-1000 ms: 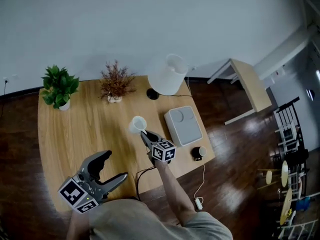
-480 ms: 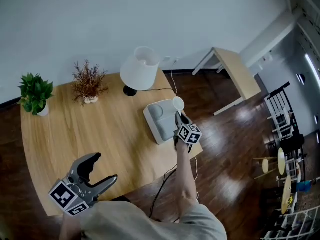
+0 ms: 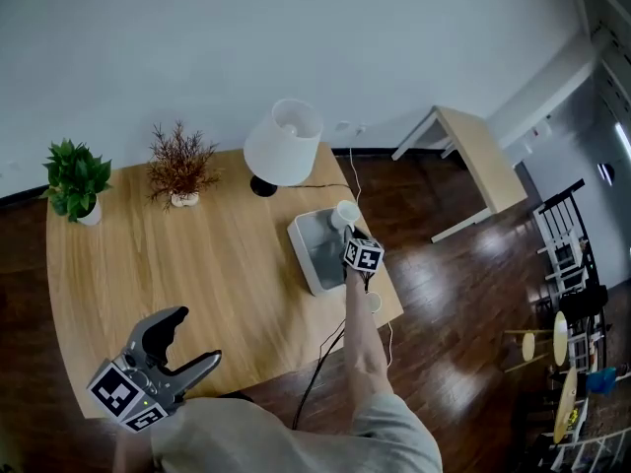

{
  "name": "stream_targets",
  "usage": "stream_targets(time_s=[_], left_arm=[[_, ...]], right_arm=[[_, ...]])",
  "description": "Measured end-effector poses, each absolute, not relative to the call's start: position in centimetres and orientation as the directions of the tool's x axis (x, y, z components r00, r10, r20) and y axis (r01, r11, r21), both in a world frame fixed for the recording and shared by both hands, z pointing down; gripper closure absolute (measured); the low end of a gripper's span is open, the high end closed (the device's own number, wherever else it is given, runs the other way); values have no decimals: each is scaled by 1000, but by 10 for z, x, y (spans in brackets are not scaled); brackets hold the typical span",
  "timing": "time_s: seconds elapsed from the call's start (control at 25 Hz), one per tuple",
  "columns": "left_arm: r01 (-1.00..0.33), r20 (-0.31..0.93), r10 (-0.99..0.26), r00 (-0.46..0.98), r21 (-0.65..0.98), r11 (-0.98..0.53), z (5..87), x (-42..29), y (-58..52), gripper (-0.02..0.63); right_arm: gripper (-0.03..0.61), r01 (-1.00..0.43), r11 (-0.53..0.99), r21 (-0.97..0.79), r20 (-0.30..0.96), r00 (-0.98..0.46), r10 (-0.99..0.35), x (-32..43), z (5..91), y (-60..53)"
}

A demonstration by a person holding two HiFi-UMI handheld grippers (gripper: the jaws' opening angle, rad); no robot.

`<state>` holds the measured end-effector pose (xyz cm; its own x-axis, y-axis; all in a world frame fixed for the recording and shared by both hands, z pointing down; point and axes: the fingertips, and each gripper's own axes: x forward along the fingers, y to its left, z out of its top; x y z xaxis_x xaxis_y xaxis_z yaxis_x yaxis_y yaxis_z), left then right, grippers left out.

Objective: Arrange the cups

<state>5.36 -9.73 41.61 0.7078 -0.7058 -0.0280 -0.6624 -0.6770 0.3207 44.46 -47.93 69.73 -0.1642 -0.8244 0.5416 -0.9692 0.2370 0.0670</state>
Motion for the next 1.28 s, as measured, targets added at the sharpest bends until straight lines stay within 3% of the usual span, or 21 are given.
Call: stream_targets(time_s=[0.48, 0.64, 0.8, 0.92, 1.12, 1.16, 1.28], left_arm=[[-677, -45, -727, 686, 328, -659, 414, 53, -94, 287], [-647, -59, -696, 715, 322, -691, 412, 65, -93, 287], [-622, -68, -673, 736, 324, -713, 409, 71, -97, 288], [-594, -81, -647, 758, 325, -736, 408, 79, -101, 287], [-534, -117, -595, 795, 332, -778, 402, 97, -101, 290], [-524, -121, -584, 803, 326, -787, 400, 101, -102, 291], [-500, -127, -553, 823, 299, -813, 395, 111, -100, 291]], right_arm=[[508, -972, 233, -32, 546, -212, -811, 441, 715, -474], [432, -980, 198, -26, 581, -176, -795, 446, 712, -451], [423, -972, 234, 4, 459, -206, -864, 436, 652, -387], [425, -983, 171, 62, 401, -133, -907, 465, 622, -330], [420, -982, 23, 187, 453, 65, -889, 551, 634, -250], [380, -984, 11, 178, 471, 76, -879, 562, 641, -238], [341, -987, -1, 159, 535, 87, -840, 579, 670, -210]])
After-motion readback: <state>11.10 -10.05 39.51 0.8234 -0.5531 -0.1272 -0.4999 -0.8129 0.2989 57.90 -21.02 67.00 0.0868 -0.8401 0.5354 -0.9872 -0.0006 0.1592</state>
